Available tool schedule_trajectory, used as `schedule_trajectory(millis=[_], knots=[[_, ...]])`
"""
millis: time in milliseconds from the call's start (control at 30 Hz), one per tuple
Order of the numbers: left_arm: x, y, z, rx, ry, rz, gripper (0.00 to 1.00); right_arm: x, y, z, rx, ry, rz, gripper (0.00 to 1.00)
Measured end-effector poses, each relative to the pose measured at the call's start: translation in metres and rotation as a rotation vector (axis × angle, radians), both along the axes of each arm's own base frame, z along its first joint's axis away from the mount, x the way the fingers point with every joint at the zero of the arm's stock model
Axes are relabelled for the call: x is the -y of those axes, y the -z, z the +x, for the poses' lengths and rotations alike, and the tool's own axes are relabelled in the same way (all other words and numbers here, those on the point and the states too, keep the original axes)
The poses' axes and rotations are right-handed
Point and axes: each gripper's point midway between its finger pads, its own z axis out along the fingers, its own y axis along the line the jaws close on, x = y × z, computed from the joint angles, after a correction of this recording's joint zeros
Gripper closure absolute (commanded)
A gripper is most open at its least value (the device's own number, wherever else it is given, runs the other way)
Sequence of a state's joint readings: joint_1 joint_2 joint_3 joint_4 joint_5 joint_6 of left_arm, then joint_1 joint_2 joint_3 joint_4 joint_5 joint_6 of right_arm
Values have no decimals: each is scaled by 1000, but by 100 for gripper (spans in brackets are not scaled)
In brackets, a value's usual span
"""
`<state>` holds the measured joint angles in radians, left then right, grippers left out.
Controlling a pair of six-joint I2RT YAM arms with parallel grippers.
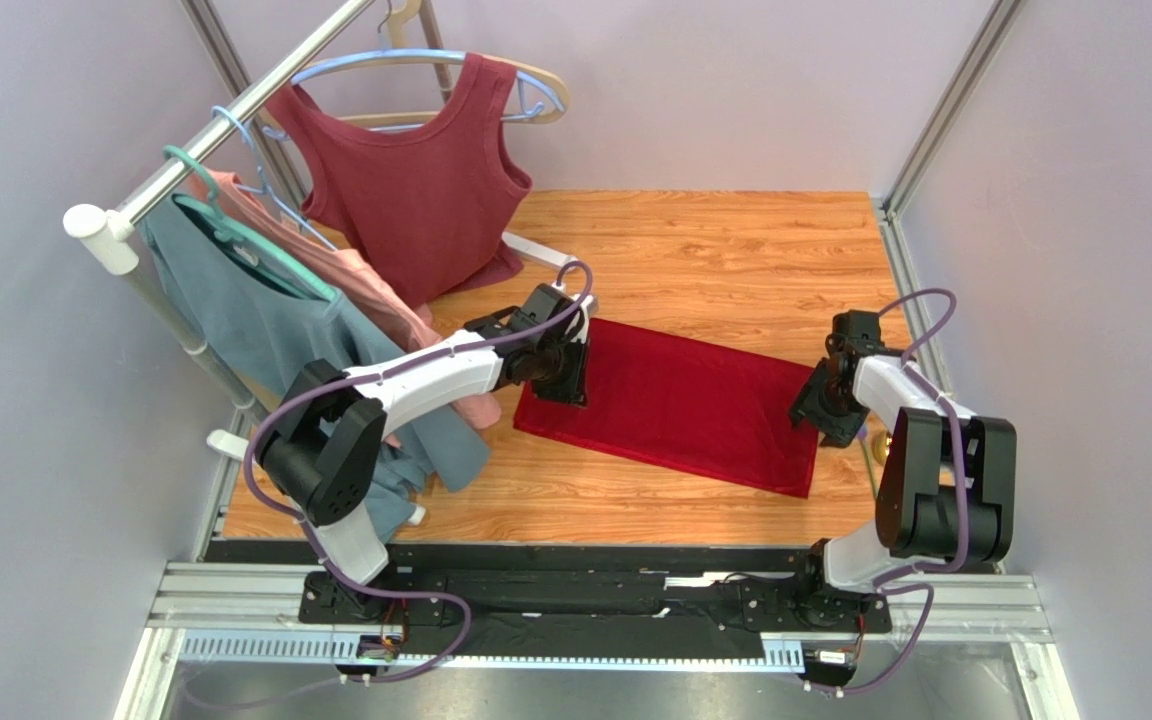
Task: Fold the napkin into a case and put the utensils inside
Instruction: Fold and flatten the napkin at the center of the board, then pick up the rectangle-folded napkin from the center of the board.
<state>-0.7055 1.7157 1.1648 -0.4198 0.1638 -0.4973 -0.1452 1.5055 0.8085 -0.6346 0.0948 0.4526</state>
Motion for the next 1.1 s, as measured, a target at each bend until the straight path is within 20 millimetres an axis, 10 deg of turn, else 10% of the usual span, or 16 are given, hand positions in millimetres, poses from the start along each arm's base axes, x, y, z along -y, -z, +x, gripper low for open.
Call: schedule_trajectory(millis=[667, 867, 1100], knots=[[6, -17, -1, -1, 6, -37, 96, -11, -3, 31, 87, -39, 65, 100], [63, -27, 35, 13, 12, -101, 100, -12, -25, 14, 83, -35, 50, 100], [145, 17, 51, -5, 3, -72, 100, -10, -74, 20, 199, -49, 28, 100]])
